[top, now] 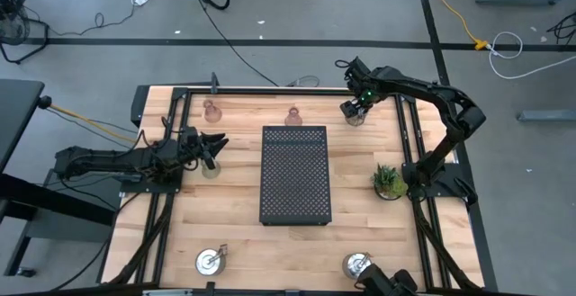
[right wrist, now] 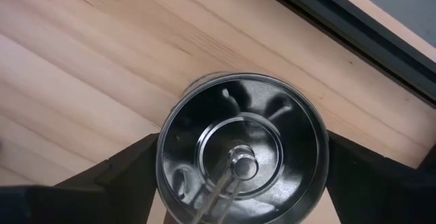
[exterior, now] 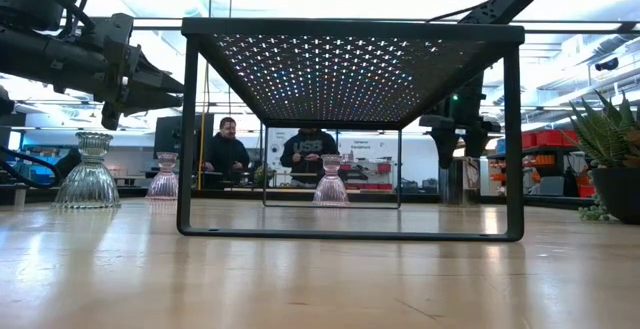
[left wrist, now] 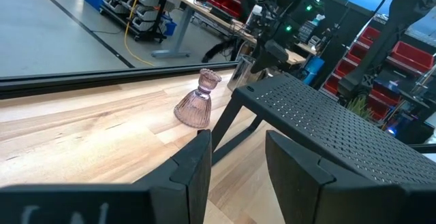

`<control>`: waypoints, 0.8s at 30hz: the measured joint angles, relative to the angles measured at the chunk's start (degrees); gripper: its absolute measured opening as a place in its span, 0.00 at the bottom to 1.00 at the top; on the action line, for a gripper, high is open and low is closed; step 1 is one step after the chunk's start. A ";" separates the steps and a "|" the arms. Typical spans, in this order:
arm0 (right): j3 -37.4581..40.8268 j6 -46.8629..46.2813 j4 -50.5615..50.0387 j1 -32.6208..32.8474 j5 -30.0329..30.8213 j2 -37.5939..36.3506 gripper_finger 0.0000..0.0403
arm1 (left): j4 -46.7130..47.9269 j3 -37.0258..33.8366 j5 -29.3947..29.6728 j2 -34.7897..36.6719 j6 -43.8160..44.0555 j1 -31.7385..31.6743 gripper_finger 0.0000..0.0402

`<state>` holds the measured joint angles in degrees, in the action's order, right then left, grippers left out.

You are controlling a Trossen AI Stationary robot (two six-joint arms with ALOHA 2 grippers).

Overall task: Pick & Place candle stick holders
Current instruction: Put the top brown scented candle on the shelf

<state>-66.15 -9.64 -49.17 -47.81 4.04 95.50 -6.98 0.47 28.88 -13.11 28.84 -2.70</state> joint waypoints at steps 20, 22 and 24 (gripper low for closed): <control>-8.25 3.02 -12.53 1.41 -5.08 -0.79 0.83 | 0.01 -0.01 0.02 0.00 -0.11 -0.02 0.35; -11.03 3.30 -13.54 2.20 -5.49 -0.80 0.83 | 0.00 0.00 0.02 0.01 -0.11 0.00 0.35; -13.99 4.10 -15.58 3.16 -5.80 -0.83 0.83 | 0.00 0.00 0.02 0.01 -0.11 0.00 0.35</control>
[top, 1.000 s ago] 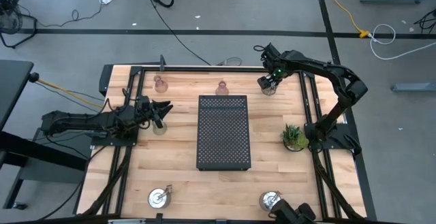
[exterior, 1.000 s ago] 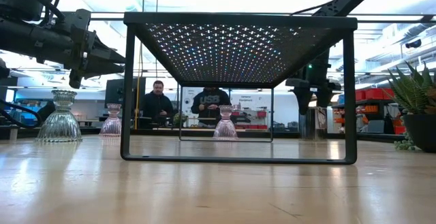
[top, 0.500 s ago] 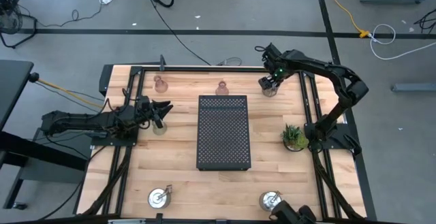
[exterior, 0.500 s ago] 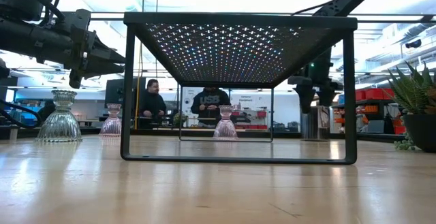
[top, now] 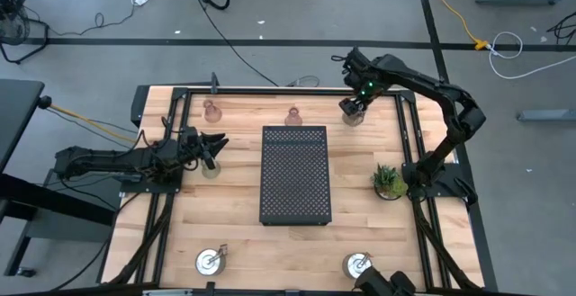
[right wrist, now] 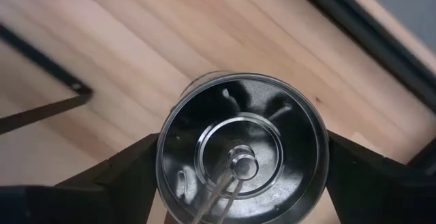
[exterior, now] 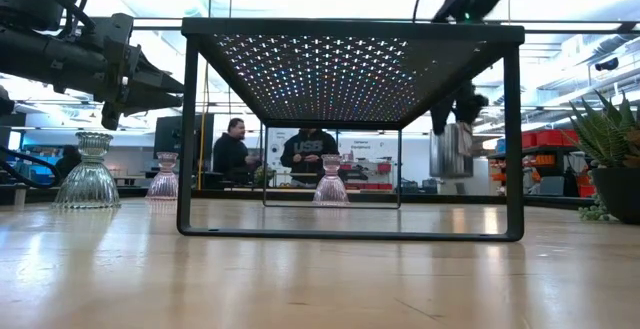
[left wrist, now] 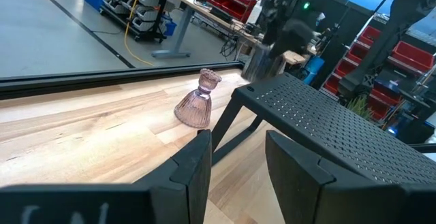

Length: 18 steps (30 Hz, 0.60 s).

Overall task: Pick & Place candle stick holders
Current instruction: Put the top brown scented candle on the shelf

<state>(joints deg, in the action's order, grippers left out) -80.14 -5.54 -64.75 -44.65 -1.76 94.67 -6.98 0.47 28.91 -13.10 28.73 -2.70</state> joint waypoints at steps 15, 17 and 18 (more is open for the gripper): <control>-29.42 1.70 -22.79 12.82 -0.65 -0.15 0.83 | 0.00 -0.02 0.00 -0.02 0.15 0.00 0.35; -32.95 1.68 -25.23 14.92 -0.73 -0.17 0.83 | 0.00 0.00 0.00 0.00 0.15 -0.02 0.35; -34.37 1.43 -25.84 16.42 -0.74 -0.21 0.83 | -0.02 0.00 0.00 0.00 0.15 0.00 0.35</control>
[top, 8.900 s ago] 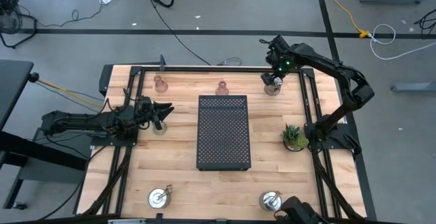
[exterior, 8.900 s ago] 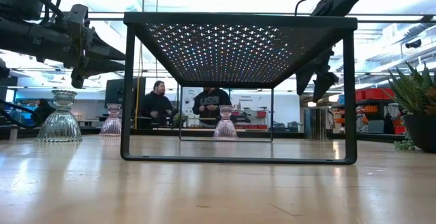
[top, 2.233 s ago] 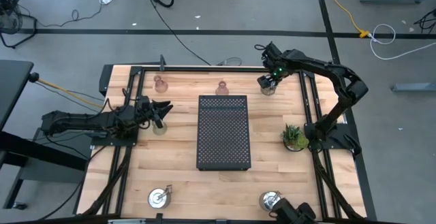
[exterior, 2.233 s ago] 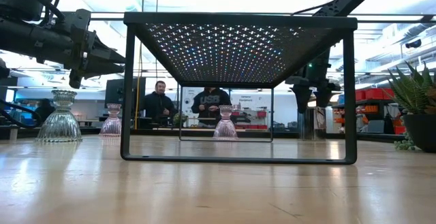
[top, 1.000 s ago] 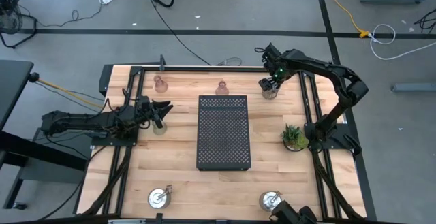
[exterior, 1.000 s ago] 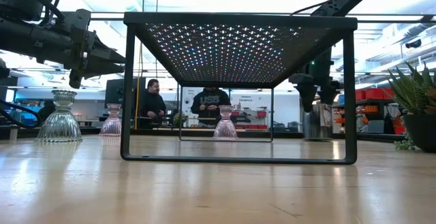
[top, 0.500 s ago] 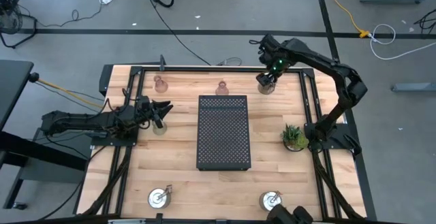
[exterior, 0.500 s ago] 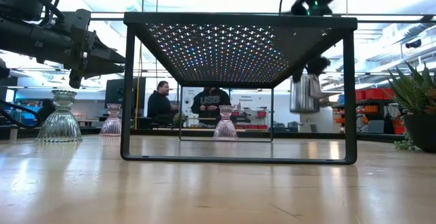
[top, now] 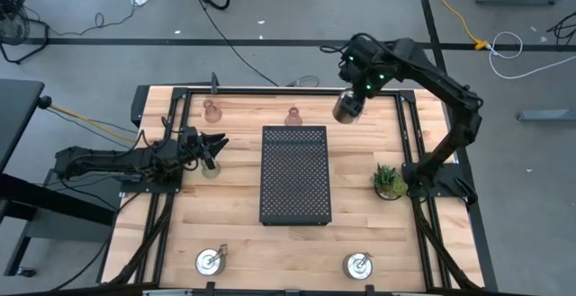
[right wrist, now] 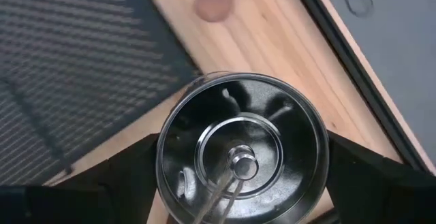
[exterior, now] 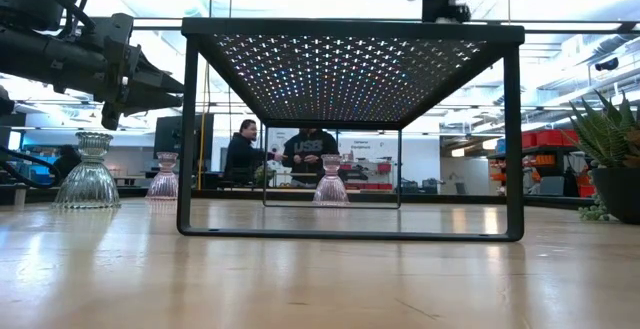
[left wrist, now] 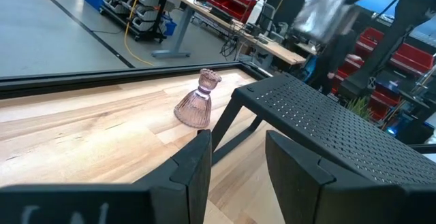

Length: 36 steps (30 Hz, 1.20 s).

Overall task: Pick & Place candle stick holders
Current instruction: Put the top brown scented candle on the shelf

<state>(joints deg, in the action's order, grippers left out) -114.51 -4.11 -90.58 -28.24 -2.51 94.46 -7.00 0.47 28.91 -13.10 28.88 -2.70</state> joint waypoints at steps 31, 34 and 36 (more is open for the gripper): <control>-5.86 -11.15 7.01 19.11 -1.93 10.88 0.83 | -0.03 0.00 2.40 -0.02 0.42 -0.02 0.35; -5.84 -11.88 7.09 18.68 -1.45 11.06 0.83 | -0.03 -0.02 2.40 0.00 0.42 0.00 0.35; -5.84 -13.02 7.05 18.38 -1.43 10.96 0.83 | -0.03 0.00 2.40 -0.02 0.42 -0.02 0.35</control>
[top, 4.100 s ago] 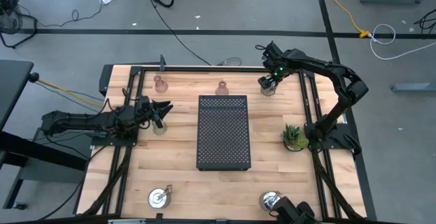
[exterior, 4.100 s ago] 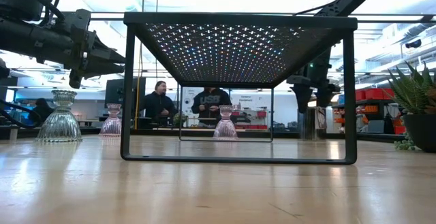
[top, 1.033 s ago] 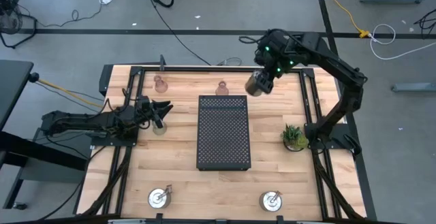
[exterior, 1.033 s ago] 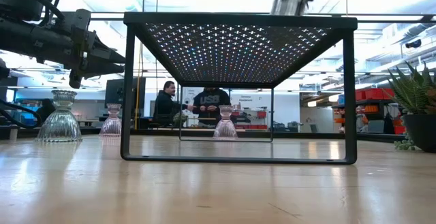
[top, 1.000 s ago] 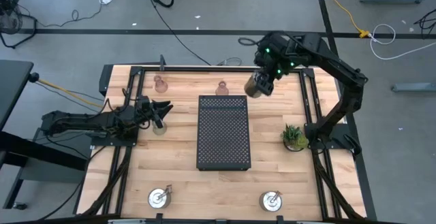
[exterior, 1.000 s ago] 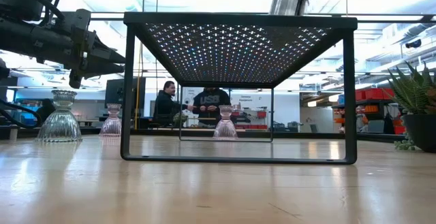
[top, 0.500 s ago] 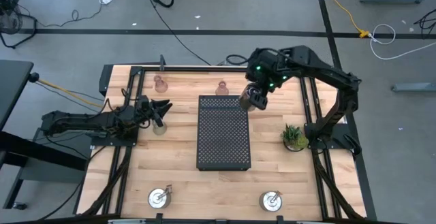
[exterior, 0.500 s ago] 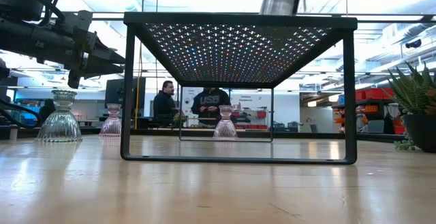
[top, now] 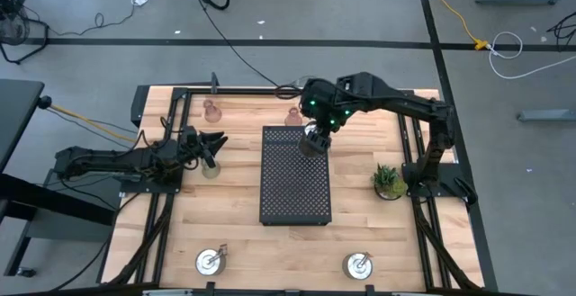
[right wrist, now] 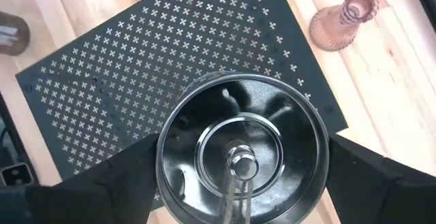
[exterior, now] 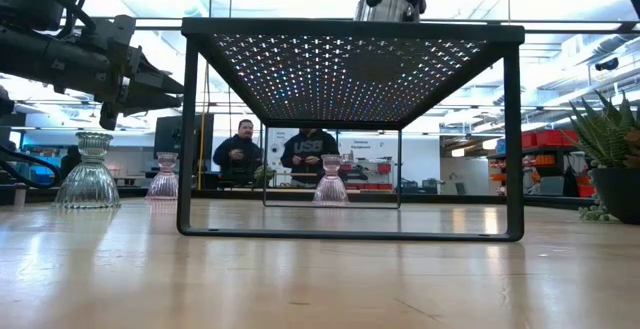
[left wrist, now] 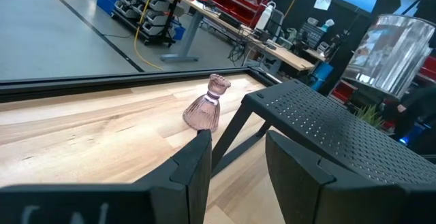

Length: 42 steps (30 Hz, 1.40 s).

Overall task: Pick & Place candle stick holders
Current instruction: Put the top brown scented candle on the shelf

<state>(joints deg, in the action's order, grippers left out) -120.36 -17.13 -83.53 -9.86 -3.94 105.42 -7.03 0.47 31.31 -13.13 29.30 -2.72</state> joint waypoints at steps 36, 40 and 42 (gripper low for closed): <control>0.15 2.82 -0.11 -1.72 3.03 1.49 0.83 | 0.00 0.00 -0.02 0.01 0.07 0.02 0.35; 2.73 2.82 0.62 -1.30 3.08 1.47 0.83 | 0.00 0.00 -0.02 0.02 0.07 0.02 0.35; 3.97 2.80 0.55 -1.30 2.94 1.47 0.83 | 0.01 0.00 -0.02 0.00 0.04 0.01 0.35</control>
<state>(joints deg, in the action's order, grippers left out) -116.39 -14.33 -82.98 -11.16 -0.99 106.89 -7.02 0.47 31.29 -13.13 29.34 -2.71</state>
